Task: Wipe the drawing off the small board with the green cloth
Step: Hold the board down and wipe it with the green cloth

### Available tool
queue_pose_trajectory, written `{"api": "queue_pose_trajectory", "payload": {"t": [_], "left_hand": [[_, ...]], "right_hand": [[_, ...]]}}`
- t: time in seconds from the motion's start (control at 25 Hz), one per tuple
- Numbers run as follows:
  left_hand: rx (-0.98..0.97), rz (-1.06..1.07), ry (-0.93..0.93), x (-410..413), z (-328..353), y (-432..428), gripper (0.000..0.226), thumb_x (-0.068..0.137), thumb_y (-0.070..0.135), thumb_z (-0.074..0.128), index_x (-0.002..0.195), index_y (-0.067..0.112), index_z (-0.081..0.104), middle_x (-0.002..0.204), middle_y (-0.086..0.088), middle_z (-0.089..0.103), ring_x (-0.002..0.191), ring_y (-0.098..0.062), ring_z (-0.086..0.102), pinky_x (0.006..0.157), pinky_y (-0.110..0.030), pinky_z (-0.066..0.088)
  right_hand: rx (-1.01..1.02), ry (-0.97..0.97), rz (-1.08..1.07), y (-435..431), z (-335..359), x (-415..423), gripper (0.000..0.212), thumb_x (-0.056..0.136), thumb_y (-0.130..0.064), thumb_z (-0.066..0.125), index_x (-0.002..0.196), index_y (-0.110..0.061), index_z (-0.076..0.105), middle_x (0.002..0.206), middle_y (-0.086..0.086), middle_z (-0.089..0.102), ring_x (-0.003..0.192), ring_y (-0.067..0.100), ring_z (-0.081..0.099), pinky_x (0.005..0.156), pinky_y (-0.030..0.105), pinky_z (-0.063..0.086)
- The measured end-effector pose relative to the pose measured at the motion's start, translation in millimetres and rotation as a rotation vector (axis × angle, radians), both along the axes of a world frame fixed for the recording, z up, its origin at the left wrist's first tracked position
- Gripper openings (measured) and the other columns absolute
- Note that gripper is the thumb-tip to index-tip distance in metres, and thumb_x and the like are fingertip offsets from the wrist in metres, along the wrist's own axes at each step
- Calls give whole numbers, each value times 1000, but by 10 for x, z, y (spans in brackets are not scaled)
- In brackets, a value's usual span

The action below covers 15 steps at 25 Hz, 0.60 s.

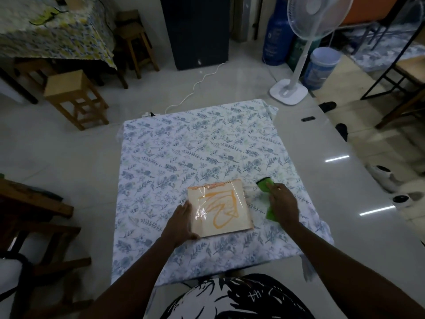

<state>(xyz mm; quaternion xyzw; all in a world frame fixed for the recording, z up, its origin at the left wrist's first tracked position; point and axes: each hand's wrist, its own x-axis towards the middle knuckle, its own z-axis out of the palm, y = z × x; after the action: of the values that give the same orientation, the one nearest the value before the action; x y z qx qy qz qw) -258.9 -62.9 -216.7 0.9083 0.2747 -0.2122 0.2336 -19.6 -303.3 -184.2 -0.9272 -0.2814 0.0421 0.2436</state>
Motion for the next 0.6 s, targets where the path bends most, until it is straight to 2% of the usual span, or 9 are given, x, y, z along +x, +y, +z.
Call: {"api": "queue_pose_trajectory", "payload": {"t": [0.04, 0.12, 0.2, 0.28, 0.36, 0.48, 0.56, 0.6], "left_hand": [[5, -21, 17, 11, 4, 4, 131, 67, 57, 79, 155, 6, -4, 166, -9, -8, 153, -28, -3, 126, -42, 9], [10, -36, 37, 14, 4, -1, 134, 64, 58, 79, 155, 6, -5, 165, -10, -10, 153, -30, -5, 126, -45, 11], [6, -32, 44, 18, -10, -10, 134, 65, 58, 79, 155, 7, -6, 165, -9, -12, 153, -30, -6, 126, -45, 12], [16, -19, 50, 22, -38, -22, 133, 65, 57, 79, 155, 7, -6, 165, -7, -12, 153, -29, -5, 125, -45, 14], [35, -17, 62, 38, -54, -14, 134, 64, 56, 80, 155, 8, -5, 166, -5, -9, 153, -29, -4, 124, -45, 17], [48, -17, 63, 39, -63, -15, 133, 62, 55, 82, 155, 10, -2, 166, -3, -6, 153, -28, 0, 122, -46, 22], [61, -21, 55, 47, -65, -21, 132, 62, 54, 82, 156, 11, 0, 167, -3, -3, 153, -28, 3, 122, -46, 23], [60, -25, 61, 54, -58, -17, 131, 62, 53, 83, 155, 10, 1, 167, -3, -2, 153, -29, 4, 122, -47, 23]], "right_hand": [[2, -6, 77, 226, 20, -61, 32, 91, 0, 59, 122, -5, 65, 109, 20, 70, 87, 30, 66, 71, 30, 52], [-84, 50, 167, 634, 6, -185, 39, 96, -9, 52, 135, -9, 55, 121, 18, 64, 102, 30, 61, 79, 35, 53], [-284, 151, 201, 905, -68, -289, 51, 98, -14, 46, 148, -15, 36, 140, 15, 48, 123, 31, 47, 91, 41, 52], [-463, 82, 252, 988, -187, -397, 61, 95, -17, 47, 152, -19, 24, 148, 15, 36, 128, 33, 40, 93, 43, 52], [-501, 38, 317, 883, -275, -528, 62, 92, -19, 48, 150, -21, 26, 145, 13, 38, 122, 33, 42, 88, 42, 52], [-478, 38, 527, 415, -419, -847, 63, 85, -12, 55, 145, -22, 39, 135, 10, 52, 109, 32, 52, 70, 40, 54], [-483, 37, 634, 299, -471, -737, 62, 89, -9, 53, 147, -24, 36, 141, 8, 47, 115, 32, 50, 74, 41, 56], [-479, 23, 620, 395, -458, -592, 64, 90, -7, 52, 149, -25, 33, 145, 8, 42, 119, 32, 46, 79, 42, 57]]}}
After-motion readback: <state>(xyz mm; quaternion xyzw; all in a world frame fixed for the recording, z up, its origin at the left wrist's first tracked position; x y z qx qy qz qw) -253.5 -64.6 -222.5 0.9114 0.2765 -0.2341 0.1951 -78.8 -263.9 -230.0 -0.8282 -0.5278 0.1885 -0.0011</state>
